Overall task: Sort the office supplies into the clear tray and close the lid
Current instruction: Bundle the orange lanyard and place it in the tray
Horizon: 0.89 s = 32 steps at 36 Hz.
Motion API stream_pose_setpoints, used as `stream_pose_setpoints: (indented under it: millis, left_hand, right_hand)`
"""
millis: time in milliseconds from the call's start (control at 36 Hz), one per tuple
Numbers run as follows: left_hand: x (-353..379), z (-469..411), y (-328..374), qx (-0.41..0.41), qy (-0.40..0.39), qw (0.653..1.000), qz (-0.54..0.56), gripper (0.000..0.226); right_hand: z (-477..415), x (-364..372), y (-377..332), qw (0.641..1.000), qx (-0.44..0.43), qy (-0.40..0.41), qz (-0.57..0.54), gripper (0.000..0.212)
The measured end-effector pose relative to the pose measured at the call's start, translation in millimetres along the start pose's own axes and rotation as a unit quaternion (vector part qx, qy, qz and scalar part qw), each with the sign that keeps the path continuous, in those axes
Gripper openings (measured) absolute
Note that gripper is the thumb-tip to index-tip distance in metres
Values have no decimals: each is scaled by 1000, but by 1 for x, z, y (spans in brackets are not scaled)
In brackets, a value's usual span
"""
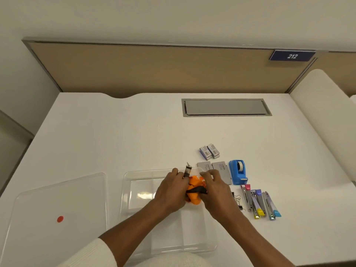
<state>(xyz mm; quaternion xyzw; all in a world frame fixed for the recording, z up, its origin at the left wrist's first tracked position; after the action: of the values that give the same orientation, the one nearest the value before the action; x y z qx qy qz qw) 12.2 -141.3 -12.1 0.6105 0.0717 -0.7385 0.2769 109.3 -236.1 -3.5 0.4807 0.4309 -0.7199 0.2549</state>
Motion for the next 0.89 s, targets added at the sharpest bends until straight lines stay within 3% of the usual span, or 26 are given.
stream_pose_setpoints:
  millis: [139,250,361,444,528,639,722,806,889]
  left_hand:
    - [-10,-5,-4,1,-11,1000,29,54]
    - [-16,-12,-1,15,-18,998,60,40]
    - [-13,-16,5,8,-25,997,72,20]
    - [-3,-15,9,-3,-31,997,77,19]
    - [3,-13,6,-30,-18,994,108,11]
    - [3,-15,5,-45,-14,990,132,14]
    - [9,-18,7,-44,-29,991,121,28]
    - [6,-16,10,-28,-49,995,87,22]
    - [1,-17,11,9,-13,999,31,23]
  right_hand:
    - [4,20,8,999,-16,46,-6,35]
    - [1,31,-1,993,-75,82,29,24]
    - [-14,48,-4,996,-68,34,50,14]
    - [-24,45,-9,997,-53,-29,39,10]
    - [-26,23,-10,998,-41,-48,-14,17]
    - [-14,-10,11,988,72,37,-128,27]
    - [-3,-21,29,982,114,100,-116,21]
    - [1,-11,43,982,146,68,-99,34]
    - [5,6,44,991,103,43,-69,38]
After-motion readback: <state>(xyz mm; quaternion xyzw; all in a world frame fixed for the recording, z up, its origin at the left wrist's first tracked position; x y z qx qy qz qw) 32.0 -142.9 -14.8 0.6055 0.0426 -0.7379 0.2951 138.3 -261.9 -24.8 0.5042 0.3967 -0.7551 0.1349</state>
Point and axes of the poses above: each hand's wrist, its own z-axis away from the middle knuckle, its own x-axis out of the palm, y = z × x, the point moved 6 cm from there along -z, towards the middle knuckle
